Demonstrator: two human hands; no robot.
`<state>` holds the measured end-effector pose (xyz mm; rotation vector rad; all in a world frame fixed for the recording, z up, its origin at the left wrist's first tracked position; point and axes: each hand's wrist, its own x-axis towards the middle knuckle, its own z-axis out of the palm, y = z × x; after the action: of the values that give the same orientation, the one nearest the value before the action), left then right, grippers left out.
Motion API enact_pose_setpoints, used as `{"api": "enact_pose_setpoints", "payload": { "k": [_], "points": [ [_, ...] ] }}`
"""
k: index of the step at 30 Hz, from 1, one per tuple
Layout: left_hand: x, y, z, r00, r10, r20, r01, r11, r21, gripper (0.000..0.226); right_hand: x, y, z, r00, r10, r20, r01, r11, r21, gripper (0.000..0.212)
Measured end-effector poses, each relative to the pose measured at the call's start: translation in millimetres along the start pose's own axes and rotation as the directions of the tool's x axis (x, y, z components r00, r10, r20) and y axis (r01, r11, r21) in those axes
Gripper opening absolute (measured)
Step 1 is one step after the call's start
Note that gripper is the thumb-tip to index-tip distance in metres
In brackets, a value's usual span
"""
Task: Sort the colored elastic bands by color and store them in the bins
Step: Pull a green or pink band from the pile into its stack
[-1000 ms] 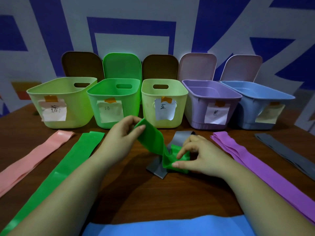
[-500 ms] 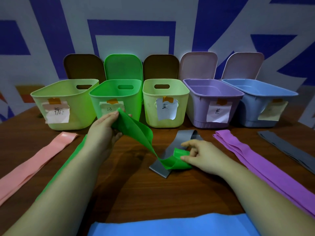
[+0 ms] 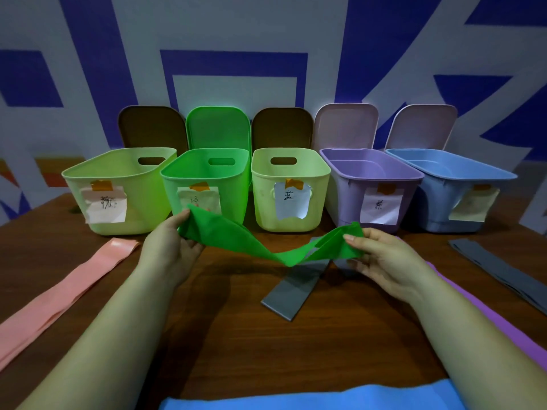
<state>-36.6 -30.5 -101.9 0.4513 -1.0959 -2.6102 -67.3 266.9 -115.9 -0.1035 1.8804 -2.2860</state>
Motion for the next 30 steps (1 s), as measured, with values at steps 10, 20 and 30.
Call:
{"api": "enact_pose_setpoints", "payload": {
  "k": [10,20,30],
  "points": [
    [5,-1,1,1.000,-0.007,-0.028,0.007,1.000,-0.018,0.036,9,-4,-19,0.993,0.025,-0.117,-0.013,0.994,0.106,0.019],
    [9,5,-11,0.994,-0.099,-0.053,0.093,0.990,-0.108,0.021,11,-4,-22,0.994,0.033,-0.102,-0.032,0.999,0.009,0.010],
    [14,11,-12,0.998,0.016,-0.058,-0.023,0.990,-0.137,0.028,11,-12,-25,0.953,-0.180,-0.243,0.199,0.979,0.054,0.034]
  ]
}}
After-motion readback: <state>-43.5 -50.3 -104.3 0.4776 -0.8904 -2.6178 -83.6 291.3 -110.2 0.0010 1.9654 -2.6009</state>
